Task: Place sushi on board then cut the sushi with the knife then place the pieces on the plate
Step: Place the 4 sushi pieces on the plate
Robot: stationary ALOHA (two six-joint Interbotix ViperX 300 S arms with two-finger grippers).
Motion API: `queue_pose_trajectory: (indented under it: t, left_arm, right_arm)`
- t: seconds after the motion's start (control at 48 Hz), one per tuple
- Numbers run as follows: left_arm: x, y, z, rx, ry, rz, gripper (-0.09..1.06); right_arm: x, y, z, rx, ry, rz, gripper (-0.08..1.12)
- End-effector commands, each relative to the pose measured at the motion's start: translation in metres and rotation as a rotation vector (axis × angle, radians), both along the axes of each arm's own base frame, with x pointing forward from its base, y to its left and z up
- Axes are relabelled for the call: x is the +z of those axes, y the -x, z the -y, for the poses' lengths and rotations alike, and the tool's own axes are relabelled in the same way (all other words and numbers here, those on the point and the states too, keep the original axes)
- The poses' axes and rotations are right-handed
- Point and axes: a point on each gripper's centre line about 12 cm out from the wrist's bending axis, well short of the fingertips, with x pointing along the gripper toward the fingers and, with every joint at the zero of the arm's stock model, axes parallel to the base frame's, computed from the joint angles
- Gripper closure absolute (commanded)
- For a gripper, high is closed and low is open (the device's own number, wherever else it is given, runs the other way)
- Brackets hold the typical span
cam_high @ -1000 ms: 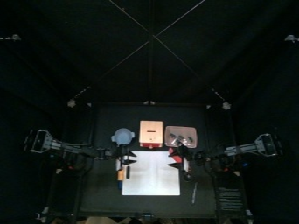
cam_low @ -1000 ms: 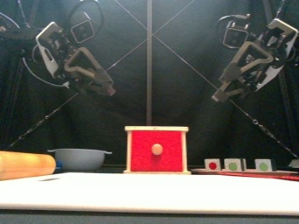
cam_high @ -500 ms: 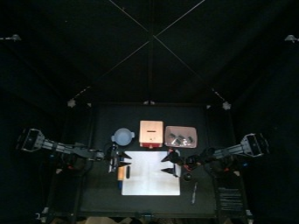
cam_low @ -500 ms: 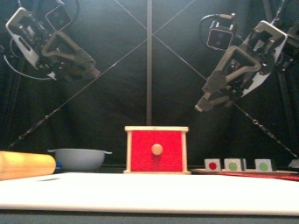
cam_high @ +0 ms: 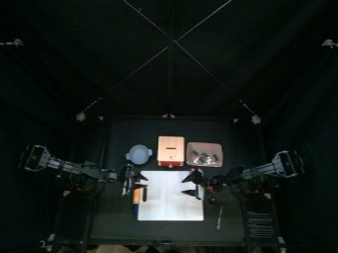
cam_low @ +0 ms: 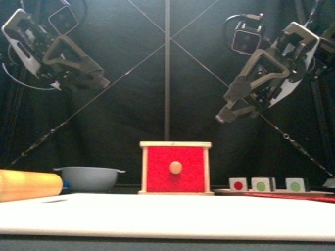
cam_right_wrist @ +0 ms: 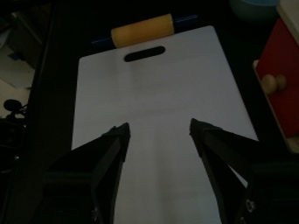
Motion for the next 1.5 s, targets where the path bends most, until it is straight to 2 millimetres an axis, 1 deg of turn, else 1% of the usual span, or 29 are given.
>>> queue_pose_trajectory:
  t: [0.021, 0.167, 0.521, 0.896, 1.104, 1.5]
  left_arm:
    - [0.006, -0.002, 0.001, -0.003, 0.004, 0.023, 0.23]
    - [0.004, -0.001, 0.001, -0.003, 0.004, 0.020, 0.23]
    - [0.002, 0.000, 0.001, -0.002, 0.004, 0.012, 0.23]
    - [-0.001, 0.003, 0.001, -0.003, -0.001, 0.003, 0.23]
    - [-0.003, 0.003, 0.001, -0.003, -0.001, 0.000, 0.23]
    - [-0.005, 0.005, 0.000, -0.002, -0.002, -0.009, 0.23]
  right_arm:
    - [0.012, -0.005, 0.000, 0.007, 0.007, 0.041, 0.14]
    - [0.012, -0.004, 0.000, 0.024, 0.031, 0.041, 0.14]
    - [0.014, -0.006, 0.014, 0.019, 0.088, 0.052, 0.14]
    - [0.021, -0.004, 0.016, 0.038, 0.120, 0.072, 0.14]
    - [0.020, -0.003, 0.022, 0.023, 0.126, 0.069, 0.14]
    - [0.022, -0.005, 0.022, 0.021, 0.126, 0.073, 0.14]
